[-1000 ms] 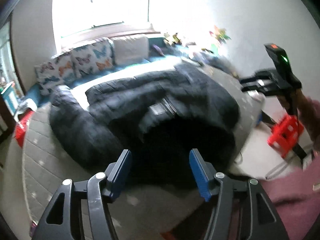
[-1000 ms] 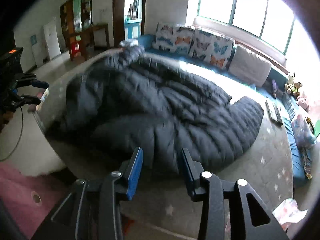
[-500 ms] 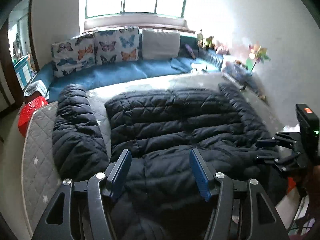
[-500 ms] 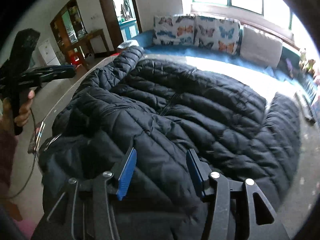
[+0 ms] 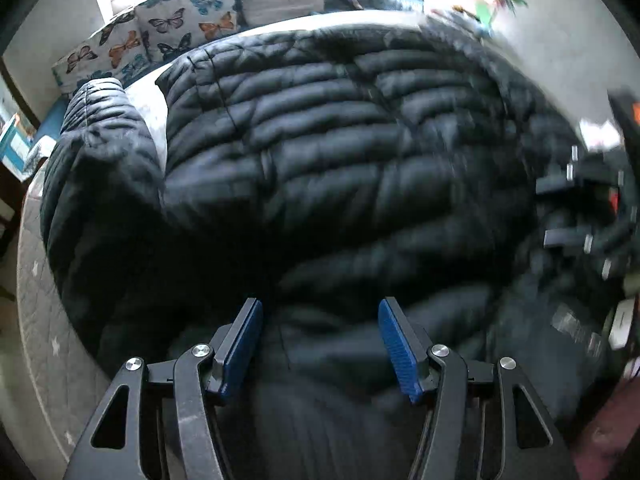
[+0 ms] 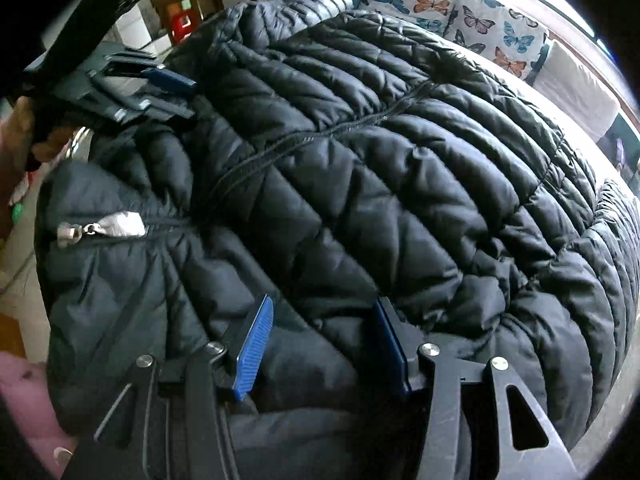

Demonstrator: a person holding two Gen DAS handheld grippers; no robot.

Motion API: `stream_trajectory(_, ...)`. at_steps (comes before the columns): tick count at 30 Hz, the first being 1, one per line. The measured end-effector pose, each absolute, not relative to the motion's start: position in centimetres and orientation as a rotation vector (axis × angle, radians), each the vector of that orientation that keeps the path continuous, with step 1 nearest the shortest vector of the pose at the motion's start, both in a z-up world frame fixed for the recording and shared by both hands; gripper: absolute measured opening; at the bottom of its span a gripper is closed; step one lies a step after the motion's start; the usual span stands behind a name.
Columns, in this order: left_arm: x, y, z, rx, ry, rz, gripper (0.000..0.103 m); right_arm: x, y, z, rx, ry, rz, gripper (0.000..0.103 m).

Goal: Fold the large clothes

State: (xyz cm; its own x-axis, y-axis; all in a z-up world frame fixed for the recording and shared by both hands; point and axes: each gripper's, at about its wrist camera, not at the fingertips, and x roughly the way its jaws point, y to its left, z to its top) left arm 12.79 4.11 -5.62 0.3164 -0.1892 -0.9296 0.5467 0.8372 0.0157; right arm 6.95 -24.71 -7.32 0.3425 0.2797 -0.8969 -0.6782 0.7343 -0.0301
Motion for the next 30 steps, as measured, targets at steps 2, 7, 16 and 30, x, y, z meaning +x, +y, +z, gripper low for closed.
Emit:
stream_trajectory(2,11.8,4.5,-5.6,0.357,1.15,-0.497,0.064,7.2,-24.8,-6.0,-0.418,1.034,0.65,0.057)
stream_trajectory(7,12.1,5.4,-2.5,0.26,1.117,-0.495,0.064,8.6,-23.7,-3.3,-0.393,0.957,0.629,0.057)
stream_trajectory(16,10.6,4.2,-1.8,0.18,1.106,-0.607,0.064,7.9,-18.8,-7.1,-0.438,1.037,0.755,0.057)
stream_trajectory(30,-1.2,3.2,2.7,0.212,0.932,-0.776,0.071,-1.1,-21.9,-1.3,-0.366,0.955,0.882,0.059)
